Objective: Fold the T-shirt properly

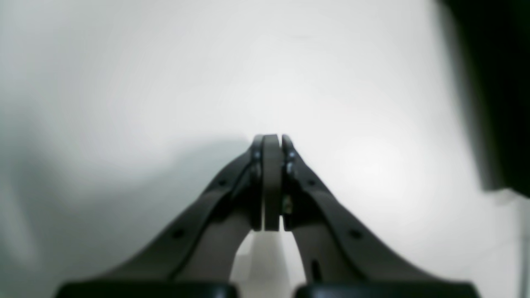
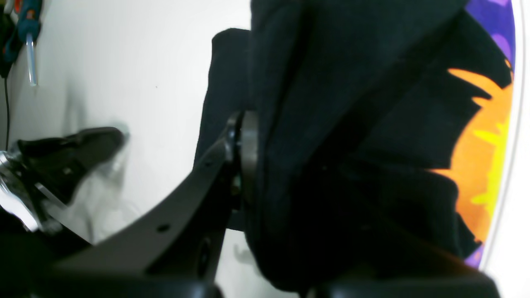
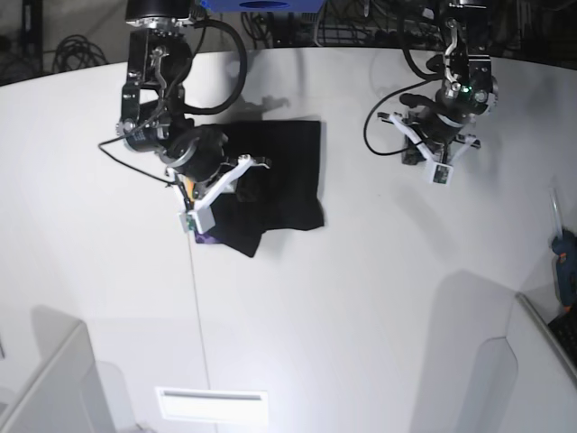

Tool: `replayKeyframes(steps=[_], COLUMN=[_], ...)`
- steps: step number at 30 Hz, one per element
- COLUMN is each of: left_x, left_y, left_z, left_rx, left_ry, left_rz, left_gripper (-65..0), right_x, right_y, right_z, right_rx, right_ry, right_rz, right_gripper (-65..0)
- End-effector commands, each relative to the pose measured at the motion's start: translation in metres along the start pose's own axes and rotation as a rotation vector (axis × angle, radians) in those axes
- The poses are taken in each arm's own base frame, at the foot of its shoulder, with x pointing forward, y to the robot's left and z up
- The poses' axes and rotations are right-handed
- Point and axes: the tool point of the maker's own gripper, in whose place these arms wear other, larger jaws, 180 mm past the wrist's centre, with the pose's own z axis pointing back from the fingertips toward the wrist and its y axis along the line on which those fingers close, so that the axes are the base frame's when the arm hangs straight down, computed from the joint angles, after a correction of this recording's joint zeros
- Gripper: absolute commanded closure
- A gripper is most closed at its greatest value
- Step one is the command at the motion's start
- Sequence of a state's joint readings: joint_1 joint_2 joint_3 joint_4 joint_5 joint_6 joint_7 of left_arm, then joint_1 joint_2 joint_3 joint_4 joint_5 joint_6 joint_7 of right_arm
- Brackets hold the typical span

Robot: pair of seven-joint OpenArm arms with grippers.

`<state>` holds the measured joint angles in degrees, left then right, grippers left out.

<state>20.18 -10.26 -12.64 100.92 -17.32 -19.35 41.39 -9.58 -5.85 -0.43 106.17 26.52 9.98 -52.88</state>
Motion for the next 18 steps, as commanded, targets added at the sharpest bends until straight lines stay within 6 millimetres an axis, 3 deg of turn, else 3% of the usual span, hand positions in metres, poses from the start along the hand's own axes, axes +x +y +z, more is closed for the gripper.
replayKeyframes(steps=[1, 10, 18], left_x=[0.005, -0.011, -0.018], left_y=[0.0, 0.013, 0.04], left_z=[0.005, 0.015, 0.027], left_rx=[-0.017, -0.003, 0.069], left_ry=[-0.028, 0.001, 0.006], left_rz=[-0.016, -0.023, 0.011], left_gripper=[0.0, 0.0, 0.0], right_x=[0.014, 0.007, 0.005], right_y=[0.017, 0.032, 0.032], right_z=[0.0, -0.013, -0.013], right_rx=[0.053, 0.066, 0.065], right_ry=[-0.059, -0.053, -0.05], right_rz=[0.01, -0.027, -0.029], right_gripper=[0.0, 0.0, 0.0])
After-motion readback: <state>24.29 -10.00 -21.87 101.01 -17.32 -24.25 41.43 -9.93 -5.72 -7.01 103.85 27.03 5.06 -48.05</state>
